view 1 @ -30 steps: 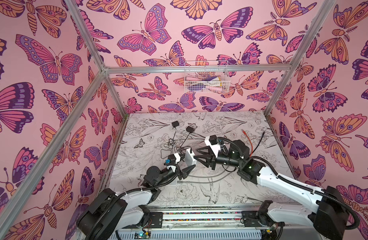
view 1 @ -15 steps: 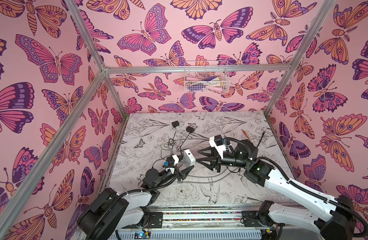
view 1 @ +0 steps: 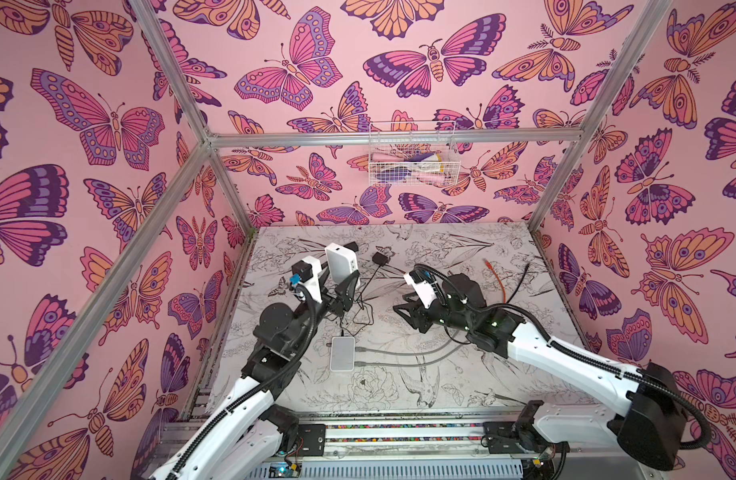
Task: Insert the plug into the switch port
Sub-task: 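Open the right gripper and withdraw it while the left gripper holds the box upright, then reach the right gripper down and grasp a thin black cable plug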
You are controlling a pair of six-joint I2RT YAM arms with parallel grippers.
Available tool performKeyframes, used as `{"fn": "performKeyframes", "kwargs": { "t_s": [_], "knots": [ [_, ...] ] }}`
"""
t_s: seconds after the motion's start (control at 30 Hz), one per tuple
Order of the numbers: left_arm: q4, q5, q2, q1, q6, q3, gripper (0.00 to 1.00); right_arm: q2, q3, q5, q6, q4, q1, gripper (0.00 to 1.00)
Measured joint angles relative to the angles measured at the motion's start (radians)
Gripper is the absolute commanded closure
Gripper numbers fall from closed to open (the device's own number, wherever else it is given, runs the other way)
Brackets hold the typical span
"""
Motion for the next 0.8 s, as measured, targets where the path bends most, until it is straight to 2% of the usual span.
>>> {"fn": "performKeyframes", "kwargs": {
  "t_s": [0.07, 0.17, 0.2, 0.3, 0.43, 0.6, 0.8],
  "knots": [
    [-0.116, -0.059, 0.066, 0.06, -0.02, 0.021, 1.0, 0.042, 0.042, 0.002, 0.014, -0.022, 0.0, 0.51],
    [-0.249, -0.079, 0.174, 0.196, -0.083, 0.003, 1.0, 0.145, 0.136, -0.012, 0.051, -0.045, 0.01, 0.52],
    [-0.282, -0.079, 0.183, 0.25, -0.115, -0.016, 1.0, 0.184, 0.169, -0.005, 0.064, -0.048, 0.025, 0.52],
    [-0.34, -0.098, 0.139, 0.33, -0.183, -0.054, 1.0, 0.309, 0.271, 0.031, 0.127, -0.071, 0.1, 0.52],
    [-0.376, -0.172, -0.035, 0.337, -0.227, -0.062, 1.0, 0.521, 0.467, 0.101, 0.25, -0.13, 0.204, 0.53],
    [-0.462, -0.317, -0.268, 0.338, -0.243, -0.06, 1.0, 0.829, 0.811, 0.191, 0.376, -0.272, 0.298, 0.55],
    [-0.574, -0.411, -0.379, 0.338, -0.244, -0.002, 1.0, 1.101, 1.13, 0.236, 0.447, -0.439, 0.331, 0.56]
  ]
}}
